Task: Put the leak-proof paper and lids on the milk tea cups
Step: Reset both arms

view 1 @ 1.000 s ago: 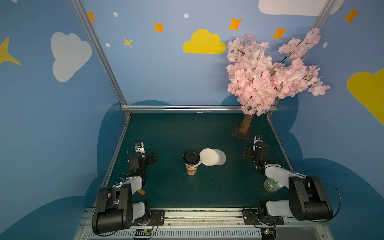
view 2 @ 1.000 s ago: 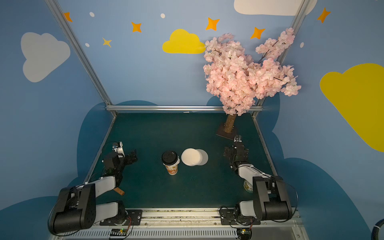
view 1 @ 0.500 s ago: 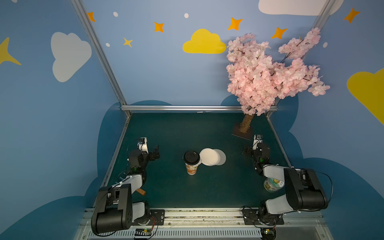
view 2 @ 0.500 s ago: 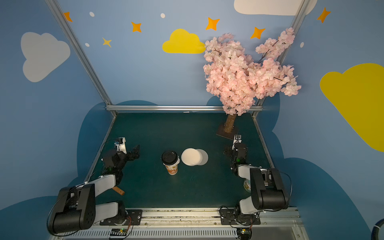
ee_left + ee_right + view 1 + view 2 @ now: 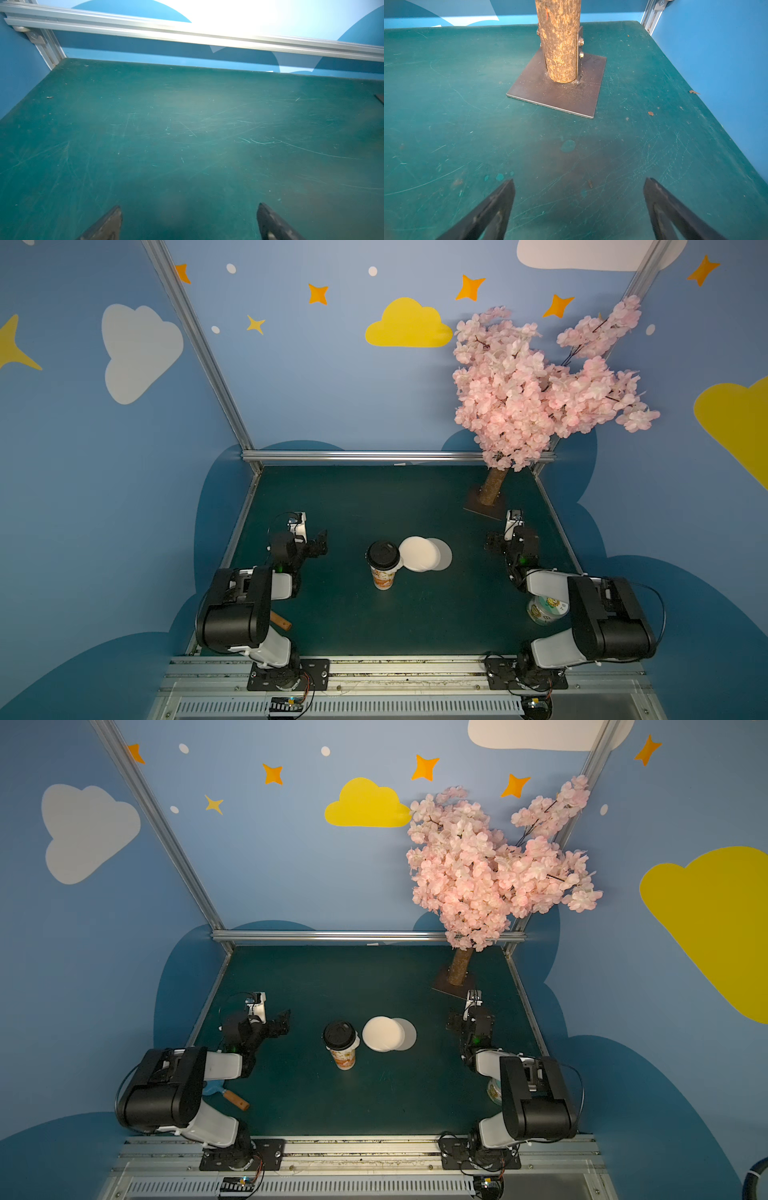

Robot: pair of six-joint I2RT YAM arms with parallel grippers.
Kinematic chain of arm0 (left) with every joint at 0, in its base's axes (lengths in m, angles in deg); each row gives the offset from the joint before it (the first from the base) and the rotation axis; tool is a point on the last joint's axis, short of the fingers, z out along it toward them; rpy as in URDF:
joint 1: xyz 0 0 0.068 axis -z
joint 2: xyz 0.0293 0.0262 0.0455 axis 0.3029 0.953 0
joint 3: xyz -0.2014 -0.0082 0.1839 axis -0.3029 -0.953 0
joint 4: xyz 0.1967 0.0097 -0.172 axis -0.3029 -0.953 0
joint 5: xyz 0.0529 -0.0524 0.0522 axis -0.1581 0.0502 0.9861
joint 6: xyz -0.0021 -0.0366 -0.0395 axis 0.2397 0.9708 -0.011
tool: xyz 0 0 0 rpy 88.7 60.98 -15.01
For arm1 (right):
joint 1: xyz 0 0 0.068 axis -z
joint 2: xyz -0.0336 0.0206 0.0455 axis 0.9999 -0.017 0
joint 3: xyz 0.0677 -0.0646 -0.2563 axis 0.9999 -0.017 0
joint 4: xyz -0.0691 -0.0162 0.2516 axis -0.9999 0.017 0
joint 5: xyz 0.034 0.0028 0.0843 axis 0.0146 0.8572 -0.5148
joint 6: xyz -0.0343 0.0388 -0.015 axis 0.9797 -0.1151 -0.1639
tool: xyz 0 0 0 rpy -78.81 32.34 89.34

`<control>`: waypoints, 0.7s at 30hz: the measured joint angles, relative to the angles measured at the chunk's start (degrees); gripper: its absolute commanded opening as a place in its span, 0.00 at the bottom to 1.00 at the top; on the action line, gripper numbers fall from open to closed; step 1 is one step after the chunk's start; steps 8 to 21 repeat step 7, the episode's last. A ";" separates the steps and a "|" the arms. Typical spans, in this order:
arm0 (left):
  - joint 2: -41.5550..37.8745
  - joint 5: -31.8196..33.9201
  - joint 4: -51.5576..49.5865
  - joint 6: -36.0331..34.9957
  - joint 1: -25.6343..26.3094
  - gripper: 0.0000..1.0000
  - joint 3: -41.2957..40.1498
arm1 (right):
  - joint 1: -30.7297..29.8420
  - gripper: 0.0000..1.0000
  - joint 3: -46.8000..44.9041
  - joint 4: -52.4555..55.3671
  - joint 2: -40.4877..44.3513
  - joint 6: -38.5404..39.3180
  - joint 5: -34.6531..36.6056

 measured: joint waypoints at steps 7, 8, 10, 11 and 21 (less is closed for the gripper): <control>-0.04 0.68 -0.85 0.00 0.22 1.00 0.00 | 0.00 0.98 0.00 0.15 0.00 0.00 0.00; -0.04 0.68 -0.85 0.00 0.22 1.00 0.00 | 0.00 0.98 0.00 0.15 0.00 0.00 0.00; -0.04 0.68 -0.85 0.00 0.22 1.00 0.00 | 0.00 0.98 0.00 0.15 0.00 0.00 0.00; -0.04 0.68 -0.85 0.00 0.22 1.00 0.00 | 0.00 0.98 0.00 0.15 0.00 0.00 0.00; -0.04 0.68 -0.85 0.00 0.22 1.00 0.00 | 0.00 0.98 0.00 0.15 0.00 0.00 0.00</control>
